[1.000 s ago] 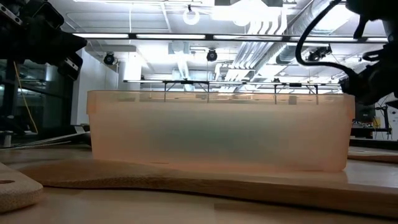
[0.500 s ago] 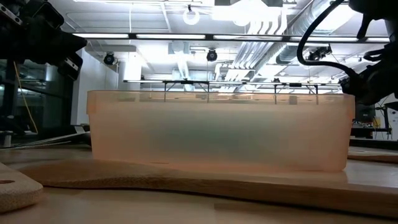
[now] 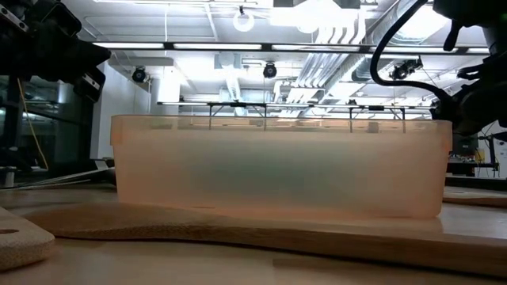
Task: Pick & Place Kitchen Items
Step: Put the wooden serving spoon into the green bin
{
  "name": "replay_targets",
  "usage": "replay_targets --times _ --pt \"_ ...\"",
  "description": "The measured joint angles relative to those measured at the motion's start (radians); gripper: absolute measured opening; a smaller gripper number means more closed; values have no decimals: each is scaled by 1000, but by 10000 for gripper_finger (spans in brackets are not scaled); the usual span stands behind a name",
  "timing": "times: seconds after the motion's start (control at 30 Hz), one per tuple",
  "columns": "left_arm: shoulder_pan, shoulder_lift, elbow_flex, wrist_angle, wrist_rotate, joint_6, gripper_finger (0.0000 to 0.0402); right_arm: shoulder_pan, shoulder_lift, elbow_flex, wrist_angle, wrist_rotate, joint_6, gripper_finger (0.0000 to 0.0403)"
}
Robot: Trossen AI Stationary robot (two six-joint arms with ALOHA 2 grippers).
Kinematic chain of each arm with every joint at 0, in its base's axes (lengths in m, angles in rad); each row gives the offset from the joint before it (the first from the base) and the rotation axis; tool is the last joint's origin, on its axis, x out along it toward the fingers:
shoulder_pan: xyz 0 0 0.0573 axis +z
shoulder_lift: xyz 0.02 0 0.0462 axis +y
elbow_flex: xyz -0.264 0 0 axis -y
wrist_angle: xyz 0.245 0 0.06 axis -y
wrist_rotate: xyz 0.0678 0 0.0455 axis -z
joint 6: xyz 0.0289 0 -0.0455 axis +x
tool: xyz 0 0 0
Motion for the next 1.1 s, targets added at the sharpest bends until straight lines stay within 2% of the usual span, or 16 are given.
replay_targets --times 0.2,0.63,1.1 --pt "0 0 0 0 0 0 0 0 0 -1 1 -3 2 69" --pt "0 0 0 0 0 0 0 -11 1 19 -25 0 25 68" --pt "0 0 0 0 0 0 0 -11 -103 72 -105 151 74 68"
